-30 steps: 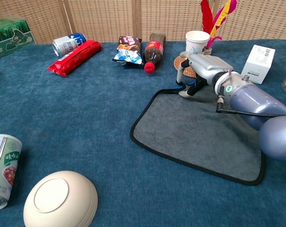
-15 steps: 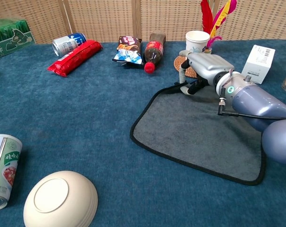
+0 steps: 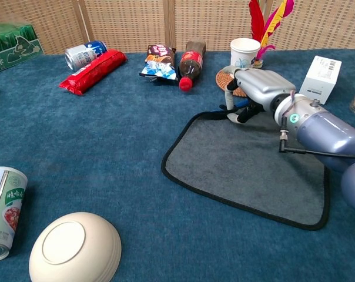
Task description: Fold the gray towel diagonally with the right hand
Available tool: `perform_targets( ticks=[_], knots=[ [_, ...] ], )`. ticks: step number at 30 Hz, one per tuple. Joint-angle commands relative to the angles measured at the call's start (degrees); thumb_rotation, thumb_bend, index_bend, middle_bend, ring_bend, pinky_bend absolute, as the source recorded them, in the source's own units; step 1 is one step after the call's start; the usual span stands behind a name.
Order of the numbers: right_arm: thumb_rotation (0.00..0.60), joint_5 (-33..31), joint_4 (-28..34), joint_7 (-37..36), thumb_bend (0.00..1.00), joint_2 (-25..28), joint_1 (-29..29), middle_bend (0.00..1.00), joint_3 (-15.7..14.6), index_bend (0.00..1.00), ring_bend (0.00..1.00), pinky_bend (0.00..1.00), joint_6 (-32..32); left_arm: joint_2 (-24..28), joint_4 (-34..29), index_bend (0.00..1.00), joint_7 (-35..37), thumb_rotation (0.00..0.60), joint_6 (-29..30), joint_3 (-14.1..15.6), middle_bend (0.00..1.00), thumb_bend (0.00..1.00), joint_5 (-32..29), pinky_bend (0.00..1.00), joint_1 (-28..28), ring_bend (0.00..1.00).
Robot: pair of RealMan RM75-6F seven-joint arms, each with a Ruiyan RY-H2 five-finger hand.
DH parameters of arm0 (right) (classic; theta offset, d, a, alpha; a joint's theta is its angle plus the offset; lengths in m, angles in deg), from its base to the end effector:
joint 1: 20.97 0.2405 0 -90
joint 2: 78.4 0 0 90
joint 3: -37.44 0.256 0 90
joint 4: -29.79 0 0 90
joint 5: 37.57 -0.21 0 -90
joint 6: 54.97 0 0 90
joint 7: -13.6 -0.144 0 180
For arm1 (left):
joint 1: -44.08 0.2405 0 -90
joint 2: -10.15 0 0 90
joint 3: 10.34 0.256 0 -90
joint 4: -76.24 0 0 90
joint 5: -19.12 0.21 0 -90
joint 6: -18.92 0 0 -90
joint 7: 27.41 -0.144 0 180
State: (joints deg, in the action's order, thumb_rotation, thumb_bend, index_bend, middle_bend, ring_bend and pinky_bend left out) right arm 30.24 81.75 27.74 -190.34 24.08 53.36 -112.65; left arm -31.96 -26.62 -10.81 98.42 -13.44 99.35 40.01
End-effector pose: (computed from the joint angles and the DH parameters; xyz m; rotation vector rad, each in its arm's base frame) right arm -0.1503 -0.3807 -0.0824 1.6796 -0.8934 0.9712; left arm -0.3095 0.1745 0.2561 -1.2703 -1.0687 -0.8755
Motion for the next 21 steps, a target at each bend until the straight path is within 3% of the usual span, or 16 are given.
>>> perform_targets(
  ticks=[1,11,21],
  knots=[
    [0.600,1.6,3.2,0.7,0.40,1.8,-1.6,0.00,-1.6,0.63,0.00,0.00,-2.0,0.0,0.0,0.18,0.0,0.600,-0.1,0.0,0.00,0.24,0.1,0.00,-0.1,0.00],
    [0.600,4.8,15.6,5.0,0.42,6.3,-5.8,0.00,-4.3,0.64,0.00,0.00,-8.9,-0.1,-0.5,0.18,-0.7,0.600,-0.5,0.2,0.00,0.24,0.5,0.00,-0.3,0.00],
    [0.600,4.0,25.2,10.0,0.44,9.2,-7.9,0.00,-5.9,0.65,0.00,0.00,-9.4,-0.1,-0.7,0.18,-0.7,0.600,-0.7,0.3,0.00,0.24,0.7,0.00,-0.5,0.00]
  ],
)
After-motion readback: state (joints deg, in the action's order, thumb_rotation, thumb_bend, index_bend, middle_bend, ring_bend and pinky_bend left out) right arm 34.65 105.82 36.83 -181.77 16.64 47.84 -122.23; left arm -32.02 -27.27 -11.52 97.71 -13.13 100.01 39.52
